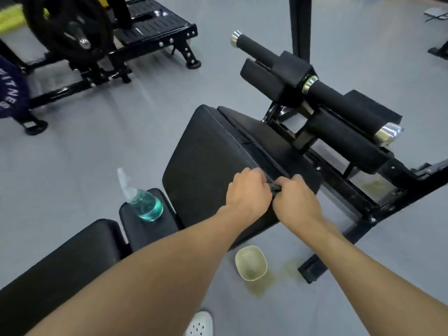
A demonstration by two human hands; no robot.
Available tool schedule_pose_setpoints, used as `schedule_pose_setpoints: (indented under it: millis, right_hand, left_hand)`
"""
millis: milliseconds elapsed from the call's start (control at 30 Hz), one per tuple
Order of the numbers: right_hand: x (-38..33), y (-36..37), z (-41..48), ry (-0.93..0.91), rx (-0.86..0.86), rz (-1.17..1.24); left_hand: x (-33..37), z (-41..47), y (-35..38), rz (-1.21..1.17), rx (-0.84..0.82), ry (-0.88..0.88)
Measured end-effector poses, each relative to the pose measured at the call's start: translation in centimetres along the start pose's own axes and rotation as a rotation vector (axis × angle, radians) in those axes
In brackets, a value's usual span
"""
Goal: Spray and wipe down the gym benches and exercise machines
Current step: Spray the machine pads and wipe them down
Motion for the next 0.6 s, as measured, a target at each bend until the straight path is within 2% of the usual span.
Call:
schedule_pose_setpoints:
  millis: [133,400,500,600]
  right_hand:
    - [-6.0,1.9,-1.3,-0.132,-0.033,0.037]
    - [-17.7,6.7,-2.5,-0.275,-0.163,0.054]
    - [-20.4,8.0,-2.1,-0.274,-0.190,0.044]
    - [-22.2,9.1,-1.7,-0.291,-0.200,0.033]
  left_hand:
    - [-4.7,-2.4,-3.8,-0.050,0.128,-0.151]
    - [-16.8,-6.2,-13.1,-0.045,0.565,-0.424]
    - [-20.9,-6.1,-14.7,-0.082,0.549,-0.532]
    - [-23.7,-5.0,-14.9,-0.218,0.480,-0.571]
Point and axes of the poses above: each hand's wrist, its own z-axis towards the middle knuckle, its own y-axis out of the palm, x = y × z, the point moved 3 cm from there along z, towards the middle knuckle, and after that the axes turned 6 degrees about -z, right-handed, at the moved point
